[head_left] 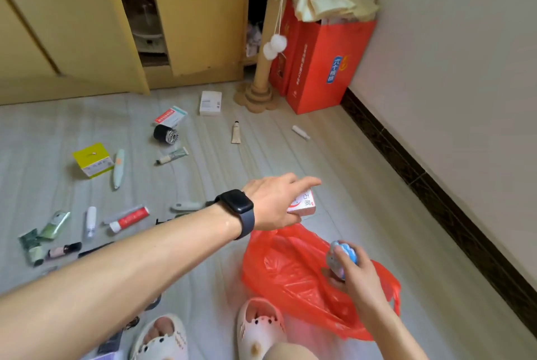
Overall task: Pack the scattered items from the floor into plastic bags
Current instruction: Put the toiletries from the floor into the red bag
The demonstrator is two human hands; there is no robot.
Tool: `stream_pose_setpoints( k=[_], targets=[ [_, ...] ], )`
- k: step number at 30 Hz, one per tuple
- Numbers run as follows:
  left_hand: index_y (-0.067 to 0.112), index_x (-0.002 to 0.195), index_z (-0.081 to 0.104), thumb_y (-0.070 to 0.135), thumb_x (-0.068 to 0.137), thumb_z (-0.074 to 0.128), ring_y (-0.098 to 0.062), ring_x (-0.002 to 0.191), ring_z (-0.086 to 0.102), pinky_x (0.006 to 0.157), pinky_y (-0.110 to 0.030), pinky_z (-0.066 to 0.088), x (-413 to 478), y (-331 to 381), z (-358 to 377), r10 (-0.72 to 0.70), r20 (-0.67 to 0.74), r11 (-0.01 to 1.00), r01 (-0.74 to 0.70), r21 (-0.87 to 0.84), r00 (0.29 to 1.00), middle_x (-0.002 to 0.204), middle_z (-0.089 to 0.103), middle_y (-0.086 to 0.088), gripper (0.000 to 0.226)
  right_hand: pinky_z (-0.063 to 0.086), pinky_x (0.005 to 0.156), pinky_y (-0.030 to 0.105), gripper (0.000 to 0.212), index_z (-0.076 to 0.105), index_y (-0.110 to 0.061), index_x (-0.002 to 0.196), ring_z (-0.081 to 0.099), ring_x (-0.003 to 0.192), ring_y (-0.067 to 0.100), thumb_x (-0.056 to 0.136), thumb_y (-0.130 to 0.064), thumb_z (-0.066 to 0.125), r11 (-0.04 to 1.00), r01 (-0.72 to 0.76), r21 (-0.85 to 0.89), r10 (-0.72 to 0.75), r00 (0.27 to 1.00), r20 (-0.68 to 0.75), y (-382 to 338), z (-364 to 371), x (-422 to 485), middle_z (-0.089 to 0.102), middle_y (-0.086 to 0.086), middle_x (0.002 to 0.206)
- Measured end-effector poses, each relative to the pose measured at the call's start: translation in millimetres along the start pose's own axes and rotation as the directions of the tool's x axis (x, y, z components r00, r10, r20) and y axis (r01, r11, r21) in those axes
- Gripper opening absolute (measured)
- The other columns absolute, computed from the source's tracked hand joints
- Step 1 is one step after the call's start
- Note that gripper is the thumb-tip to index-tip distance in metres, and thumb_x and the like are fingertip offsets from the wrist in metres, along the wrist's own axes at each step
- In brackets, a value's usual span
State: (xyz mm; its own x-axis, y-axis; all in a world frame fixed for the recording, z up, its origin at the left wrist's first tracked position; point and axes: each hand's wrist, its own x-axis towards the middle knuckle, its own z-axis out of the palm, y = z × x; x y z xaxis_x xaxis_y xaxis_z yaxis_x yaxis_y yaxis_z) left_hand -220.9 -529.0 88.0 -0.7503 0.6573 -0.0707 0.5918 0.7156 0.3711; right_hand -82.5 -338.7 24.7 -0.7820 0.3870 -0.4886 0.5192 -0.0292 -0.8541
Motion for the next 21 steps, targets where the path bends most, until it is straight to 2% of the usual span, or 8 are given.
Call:
stream_pose_setpoints(
  k=[4, 7, 9, 12, 15, 17, 19, 21],
  targets=[
    [0.041, 0.144, 0.028, 0.032, 0.086, 0.061, -0.031, 0.106, 0.058, 0.072, -0.038, 0.042, 24.9, 39.6, 69.8, 0.133, 0.197, 0.984, -0.153, 0.094, 0.971, 0.123, 0.051, -0.001, 0.068, 0.044, 0.053, 0.028, 0.019, 0.061, -0.016, 0.112, 0.055, 0.056, 0.012, 0.096, -0.025, 0.062, 0.991, -0.127, -0.048, 0.128, 0.992, 0.019, 55.7, -22.6, 14.5, 0.057, 0.001, 0.066],
    [0.033, 0.143, 0.032, 0.025, 0.092, 0.055, -0.035, 0.108, 0.056, 0.077, -0.042, 0.041, 29.9, 40.5, 127.0, 0.152, 0.36, 0.953, -0.233, 0.194, 0.921, 0.126, 0.051, -0.008, 0.056, 0.047, 0.058, 0.03, 0.022, 0.059, -0.027, 0.116, 0.057, 0.061, 0.015, 0.095, -0.025, 0.063, 0.975, -0.176, -0.137, 0.177, 0.984, -0.003, 85.5, -23.0, 28.7, 0.064, 0.001, 0.071],
    [0.03, 0.145, 0.031, 0.017, 0.097, 0.047, -0.036, 0.112, 0.055, 0.084, -0.042, 0.041, 28.9, 33.4, 154.1, 0.126, 0.41, 0.932, -0.25, 0.263, 0.903, 0.13, 0.05, -0.011, 0.052, 0.05, 0.063, 0.03, 0.025, 0.056, -0.032, 0.119, 0.059, 0.064, 0.014, 0.095, -0.026, 0.062, 0.955, -0.193, -0.224, 0.196, 0.981, -0.012, 102.5, -21.8, 40.1, 0.068, 0.003, 0.08],
    [0.027, 0.147, 0.029, 0.014, 0.101, 0.039, -0.036, 0.117, 0.052, 0.089, -0.041, 0.04, 23.2, 17.6, 180.8, 0.061, 0.437, 0.925, -0.215, 0.312, 0.897, 0.138, 0.047, -0.014, 0.049, 0.051, 0.083, 0.035, 0.04, 0.051, -0.029, 0.135, 0.061, 0.085, 0.013, 0.096, -0.029, 0.057, 0.903, -0.173, -0.392, 0.188, 0.982, -0.001, 115.5, -15.0, 54.2, 0.069, 0.004, 0.109],
    [0.022, 0.151, 0.021, 0.012, 0.1, 0.04, -0.037, 0.12, 0.05, 0.095, -0.041, 0.04, 14.0, 7.4, 191.9, -0.026, 0.395, 0.926, -0.127, 0.356, 0.918, 0.146, 0.038, -0.016, 0.055, 0.045, 0.1, 0.032, 0.046, 0.045, -0.02, 0.143, 0.059, 0.112, 0.018, 0.098, -0.027, 0.054, 0.861, -0.139, -0.489, 0.173, 0.985, 0.024, 111.2, -2.0, 65.0, 0.059, -0.001, 0.13],
    [0.016, 0.154, 0.018, 0.01, 0.099, 0.04, -0.038, 0.132, 0.039, 0.103, -0.044, 0.036, 9.3, 4.5, 187.9, -0.071, 0.331, 0.92, -0.067, 0.387, 0.941, 0.158, 0.018, -0.016, 0.06, 0.045, 0.101, 0.033, 0.051, 0.043, -0.017, 0.145, 0.059, 0.113, 0.018, 0.096, -0.026, 0.057, 0.87, -0.144, -0.471, 0.186, 0.981, 0.045, 101.3, 8.3, 70.2, 0.057, -0.002, 0.133],
    [0.012, 0.153, 0.024, 0.014, 0.099, 0.042, -0.034, 0.144, 0.019, 0.115, -0.049, 0.023, 12.0, 2.5, 183.2, -0.016, 0.298, 0.879, -0.128, 0.459, 0.954, 0.163, 0.002, -0.011, 0.057, 0.043, 0.097, 0.029, 0.052, 0.045, -0.015, 0.144, 0.056, 0.112, 0.014, 0.094, -0.017, 0.06, 0.899, -0.125, -0.421, 0.177, 0.981, 0.086, 91.1, 11.4, 73.3, 0.056, -0.004, 0.132],
    [0.015, 0.146, 0.041, 0.023, 0.097, 0.047, -0.027, 0.148, 0.011, 0.118, -0.052, 0.012, 13.9, -0.7, 168.0, 0.066, 0.306, 0.815, -0.228, 0.533, 0.95, 0.163, 0.004, -0.005, 0.05, 0.044, 0.095, 0.025, 0.056, 0.048, -0.016, 0.141, 0.059, 0.111, 0.009, 0.088, -0.003, 0.06, 0.904, -0.061, -0.424, 0.13, 0.982, 0.136, 79.2, 12.6, 68.7, 0.058, -0.003, 0.132]
  ],
)
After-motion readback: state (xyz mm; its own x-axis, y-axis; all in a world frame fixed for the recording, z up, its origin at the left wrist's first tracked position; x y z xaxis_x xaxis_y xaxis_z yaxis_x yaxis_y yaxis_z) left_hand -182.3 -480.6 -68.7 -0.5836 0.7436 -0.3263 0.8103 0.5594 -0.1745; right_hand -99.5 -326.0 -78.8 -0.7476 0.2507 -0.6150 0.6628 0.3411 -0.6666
